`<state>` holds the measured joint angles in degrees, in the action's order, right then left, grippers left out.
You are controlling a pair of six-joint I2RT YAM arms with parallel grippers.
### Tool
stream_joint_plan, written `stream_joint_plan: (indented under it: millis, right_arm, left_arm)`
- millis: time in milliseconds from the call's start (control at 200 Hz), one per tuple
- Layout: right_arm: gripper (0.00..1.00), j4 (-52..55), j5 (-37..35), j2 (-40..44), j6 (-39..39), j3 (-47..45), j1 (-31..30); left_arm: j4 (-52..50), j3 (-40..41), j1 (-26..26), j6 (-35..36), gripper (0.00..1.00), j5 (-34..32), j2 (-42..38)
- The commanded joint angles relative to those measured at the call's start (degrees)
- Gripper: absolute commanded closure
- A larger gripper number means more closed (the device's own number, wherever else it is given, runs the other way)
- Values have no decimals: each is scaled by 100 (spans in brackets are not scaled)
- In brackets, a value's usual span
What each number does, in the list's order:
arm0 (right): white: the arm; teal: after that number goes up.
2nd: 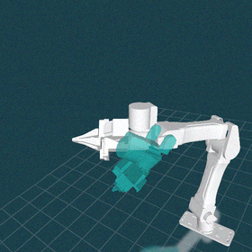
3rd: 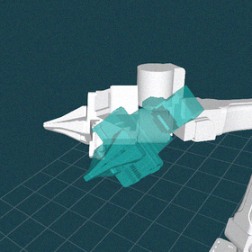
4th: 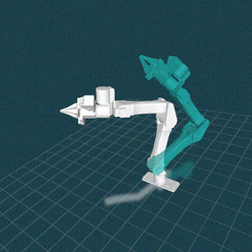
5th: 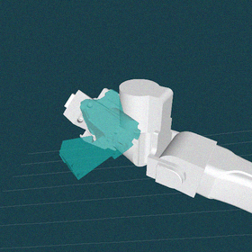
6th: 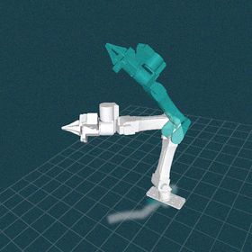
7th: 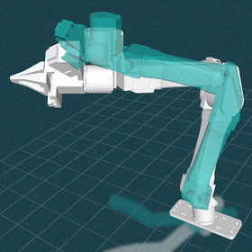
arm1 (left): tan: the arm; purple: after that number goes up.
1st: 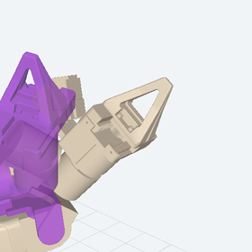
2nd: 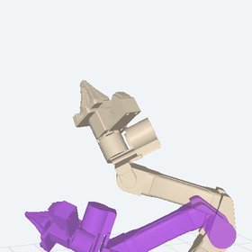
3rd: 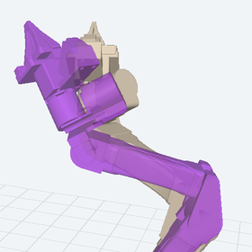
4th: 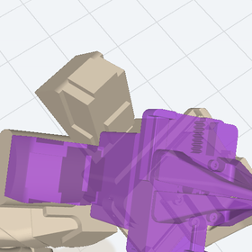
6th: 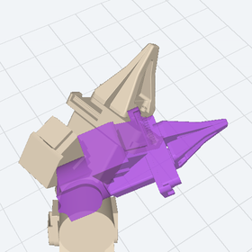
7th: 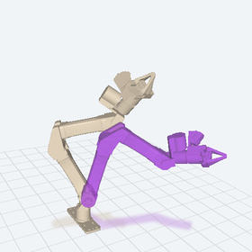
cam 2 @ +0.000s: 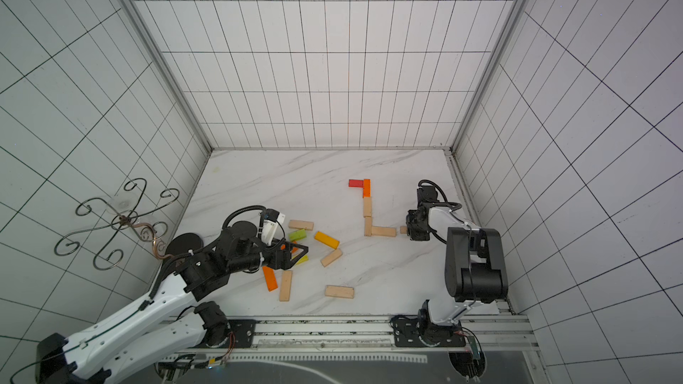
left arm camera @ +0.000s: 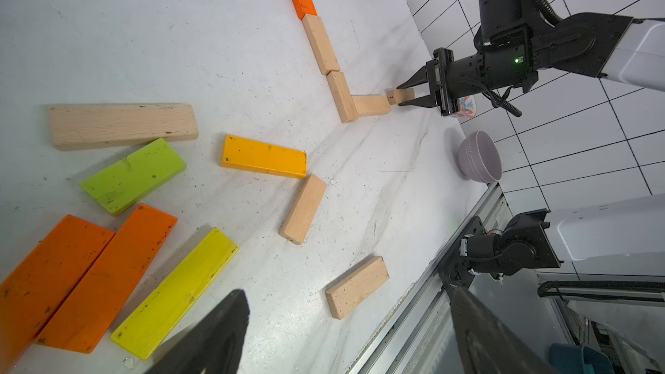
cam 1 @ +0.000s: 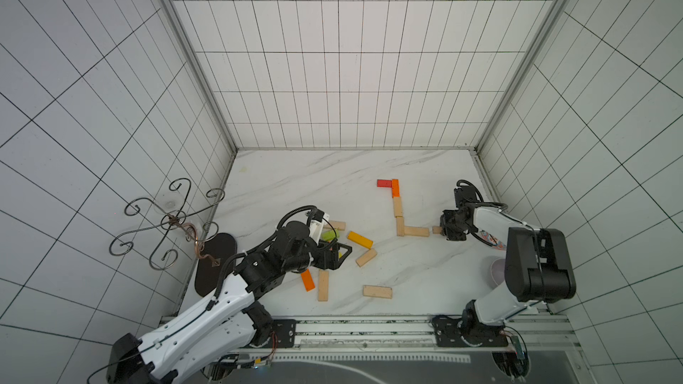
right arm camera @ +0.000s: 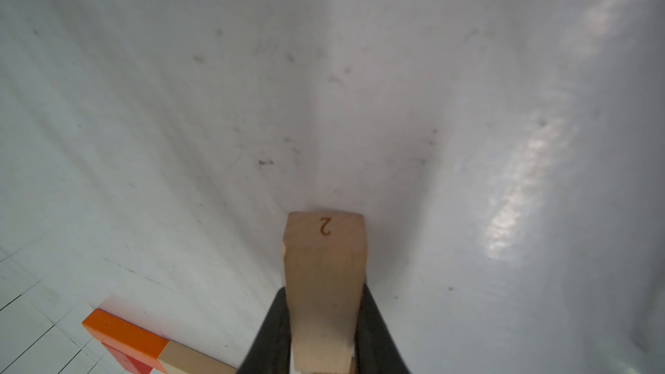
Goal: Assemble a giraffe with building blocks
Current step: Assemble the building block at the center of the board.
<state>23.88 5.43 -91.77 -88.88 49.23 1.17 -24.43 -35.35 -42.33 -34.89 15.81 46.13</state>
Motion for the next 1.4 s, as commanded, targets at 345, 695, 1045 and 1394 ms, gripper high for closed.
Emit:
stream_joint_plan:
  millis: [345,695,1045,1394]
  right_arm:
    - [71,337,-73,-52,-281,45,-201]
    - [62,345,22,-149,-266,-19,-244]
    - [71,416,-58,76,-366,-163,-337]
    - [71,476,-121,178,-413,-226,-343]
  left_arm:
    - [-53,-120,-19,44,12,-136,-172]
    - [-62,-104,-21,35,12,-140,-211]
    - [-54,-116,-21,27,12,-158,-254]
    - [-89,-97,-18,35,12,-158,-348]
